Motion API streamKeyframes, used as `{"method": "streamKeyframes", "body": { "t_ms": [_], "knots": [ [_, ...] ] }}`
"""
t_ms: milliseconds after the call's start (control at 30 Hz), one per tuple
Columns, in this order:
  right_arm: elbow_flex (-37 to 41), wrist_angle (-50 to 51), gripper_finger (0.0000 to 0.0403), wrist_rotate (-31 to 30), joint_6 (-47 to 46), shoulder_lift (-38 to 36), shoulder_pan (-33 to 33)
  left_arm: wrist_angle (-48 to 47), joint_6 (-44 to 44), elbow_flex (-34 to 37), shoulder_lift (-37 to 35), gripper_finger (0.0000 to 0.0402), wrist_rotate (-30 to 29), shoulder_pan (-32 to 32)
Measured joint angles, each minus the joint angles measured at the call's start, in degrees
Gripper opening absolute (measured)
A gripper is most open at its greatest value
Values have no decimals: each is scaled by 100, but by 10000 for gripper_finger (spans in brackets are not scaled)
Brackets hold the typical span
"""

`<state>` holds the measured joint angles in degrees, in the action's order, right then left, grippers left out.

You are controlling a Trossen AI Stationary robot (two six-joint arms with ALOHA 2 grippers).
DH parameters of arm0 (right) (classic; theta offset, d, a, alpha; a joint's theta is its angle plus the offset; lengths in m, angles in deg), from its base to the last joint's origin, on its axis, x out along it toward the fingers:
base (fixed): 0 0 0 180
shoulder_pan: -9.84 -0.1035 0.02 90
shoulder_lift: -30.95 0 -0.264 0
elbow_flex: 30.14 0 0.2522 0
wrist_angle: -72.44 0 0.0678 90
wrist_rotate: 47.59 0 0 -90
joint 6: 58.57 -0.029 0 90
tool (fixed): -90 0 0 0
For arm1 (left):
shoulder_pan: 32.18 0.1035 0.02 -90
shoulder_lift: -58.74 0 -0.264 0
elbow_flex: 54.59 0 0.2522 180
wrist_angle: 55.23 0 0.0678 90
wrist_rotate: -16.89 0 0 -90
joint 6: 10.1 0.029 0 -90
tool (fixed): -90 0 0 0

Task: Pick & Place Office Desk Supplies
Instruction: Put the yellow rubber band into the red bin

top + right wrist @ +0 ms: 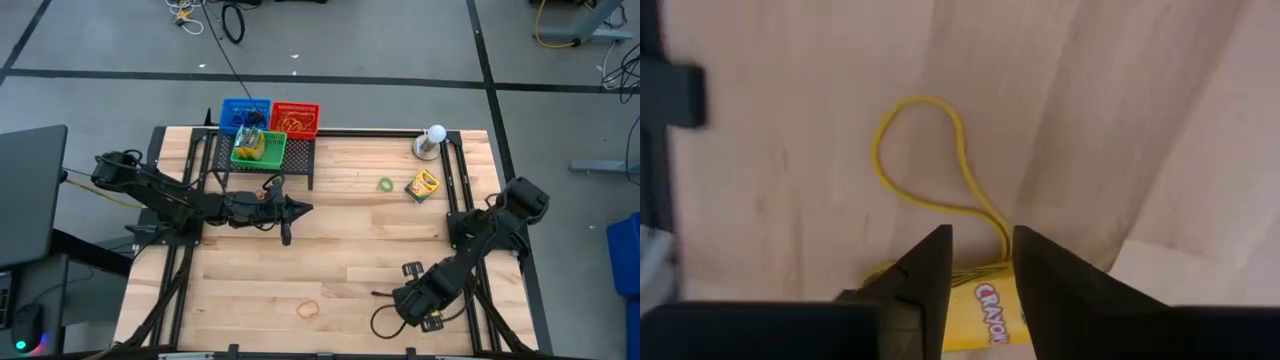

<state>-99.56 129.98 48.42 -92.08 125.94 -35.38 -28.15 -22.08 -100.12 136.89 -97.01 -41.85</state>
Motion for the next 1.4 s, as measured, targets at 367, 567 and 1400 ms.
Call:
{"method": "streamKeyframes", "body": {
  "t_ms": [367, 567, 1400],
  "knots": [
    [-2, -15, 96, -154, 1030, 412, -35, 0, -408, -2, 0, 10, 150, 39],
    [-18, -36, 79, -108, 1607, 555, -98, 4, -390, -2, 0, 10, 189, 39],
    [17, -180, 3, -359, 621, -173, -10, 8, -395, -4, 0, 17, 163, 138]
  ]
}}
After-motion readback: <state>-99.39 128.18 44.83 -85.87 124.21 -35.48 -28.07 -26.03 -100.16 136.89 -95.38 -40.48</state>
